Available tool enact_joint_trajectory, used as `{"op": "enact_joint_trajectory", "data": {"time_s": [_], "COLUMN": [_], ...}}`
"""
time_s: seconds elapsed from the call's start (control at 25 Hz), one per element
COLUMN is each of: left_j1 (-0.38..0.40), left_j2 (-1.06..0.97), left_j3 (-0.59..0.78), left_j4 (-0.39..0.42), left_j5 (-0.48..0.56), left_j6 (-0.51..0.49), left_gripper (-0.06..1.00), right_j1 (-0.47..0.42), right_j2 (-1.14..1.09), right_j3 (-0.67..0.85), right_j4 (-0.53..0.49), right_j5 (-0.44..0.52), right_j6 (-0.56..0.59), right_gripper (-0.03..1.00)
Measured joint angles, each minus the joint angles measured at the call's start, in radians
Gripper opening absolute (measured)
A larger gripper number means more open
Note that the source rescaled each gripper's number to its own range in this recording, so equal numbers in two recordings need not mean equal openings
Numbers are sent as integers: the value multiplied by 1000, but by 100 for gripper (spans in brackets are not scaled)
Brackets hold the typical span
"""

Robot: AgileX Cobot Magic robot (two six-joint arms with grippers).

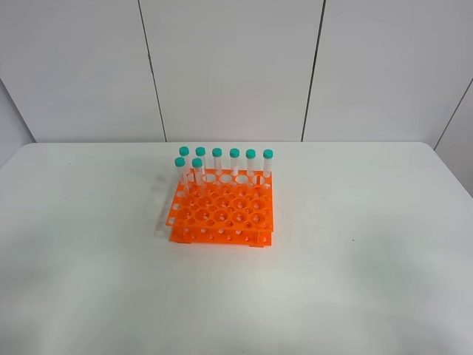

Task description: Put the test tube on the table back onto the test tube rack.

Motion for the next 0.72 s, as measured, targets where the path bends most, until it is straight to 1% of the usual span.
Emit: {"op": "enact_joint_trajectory", "data": {"time_s": [0.72], "left_j1": [0], "left_j2": [0], "left_j3": [0], "left_j4": [-1], "left_j5": [0], "left_j6": [0], "left_gripper": [46], "right_j1": [0], "right_j2": [0], "right_j3": [0], "right_j4": [0], "right_j5": [0], "right_j6": [0], "right_gripper": [79]}}
